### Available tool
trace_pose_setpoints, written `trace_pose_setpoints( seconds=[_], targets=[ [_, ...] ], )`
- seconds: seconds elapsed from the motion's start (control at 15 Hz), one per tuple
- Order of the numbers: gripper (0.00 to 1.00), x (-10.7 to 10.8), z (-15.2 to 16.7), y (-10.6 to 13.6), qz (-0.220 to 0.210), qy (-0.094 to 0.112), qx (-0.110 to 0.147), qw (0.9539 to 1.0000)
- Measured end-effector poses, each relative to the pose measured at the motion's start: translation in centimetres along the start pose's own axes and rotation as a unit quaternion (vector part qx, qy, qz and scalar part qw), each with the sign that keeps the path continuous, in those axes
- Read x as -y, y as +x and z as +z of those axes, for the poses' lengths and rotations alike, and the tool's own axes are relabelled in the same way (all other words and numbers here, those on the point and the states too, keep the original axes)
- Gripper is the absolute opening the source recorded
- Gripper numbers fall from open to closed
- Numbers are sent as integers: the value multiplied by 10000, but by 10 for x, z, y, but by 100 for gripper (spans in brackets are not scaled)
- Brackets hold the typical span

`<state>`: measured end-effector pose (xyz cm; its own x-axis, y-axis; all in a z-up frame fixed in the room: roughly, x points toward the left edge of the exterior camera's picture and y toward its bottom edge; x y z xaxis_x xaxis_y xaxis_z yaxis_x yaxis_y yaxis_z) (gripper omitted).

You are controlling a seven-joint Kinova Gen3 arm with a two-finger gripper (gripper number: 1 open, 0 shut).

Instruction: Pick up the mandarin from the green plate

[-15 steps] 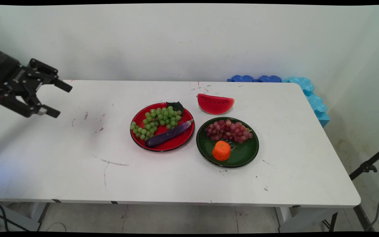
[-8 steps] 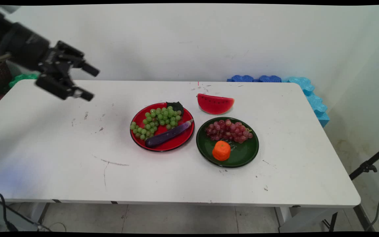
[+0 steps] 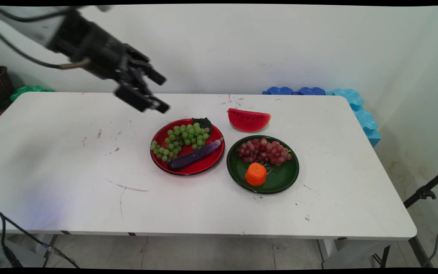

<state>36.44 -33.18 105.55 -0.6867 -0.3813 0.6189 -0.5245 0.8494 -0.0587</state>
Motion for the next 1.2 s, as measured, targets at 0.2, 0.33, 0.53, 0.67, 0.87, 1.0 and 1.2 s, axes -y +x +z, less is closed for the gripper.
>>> trace_pose_setpoints(
  seconds=[0.2,0.33,0.53,0.67,0.87,1.0,1.2],
  targets=[
    [100,-10,38,23,17,57,112,9999],
    [100,-14,58,32,36,73,183,9998],
    [100,-18,94,42,57,89,315,9994],
    [100,-21,120,47,38,88,402,9991],
    [100,-24,159,52,-61,71,520,9986],
    [100,-27,185,54,-169,47,596,9981],
    [100,-33,218,55,-348,9,693,9970]
  ],
)
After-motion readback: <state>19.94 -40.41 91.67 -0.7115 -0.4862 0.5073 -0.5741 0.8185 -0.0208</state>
